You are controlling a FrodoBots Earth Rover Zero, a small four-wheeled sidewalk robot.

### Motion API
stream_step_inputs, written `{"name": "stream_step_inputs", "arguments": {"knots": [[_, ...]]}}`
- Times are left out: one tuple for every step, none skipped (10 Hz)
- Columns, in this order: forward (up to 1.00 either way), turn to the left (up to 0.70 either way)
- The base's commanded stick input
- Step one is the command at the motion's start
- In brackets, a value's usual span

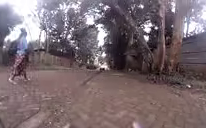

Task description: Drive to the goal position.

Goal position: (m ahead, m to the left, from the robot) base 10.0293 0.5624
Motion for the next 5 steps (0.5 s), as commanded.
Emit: {"name": "stream_step_inputs", "arguments": {"knots": [[0.5, 0.01], [0.5, 0.05], [0.5, 0.08], [0.5, 0.06], [0.5, 0.02]]}}
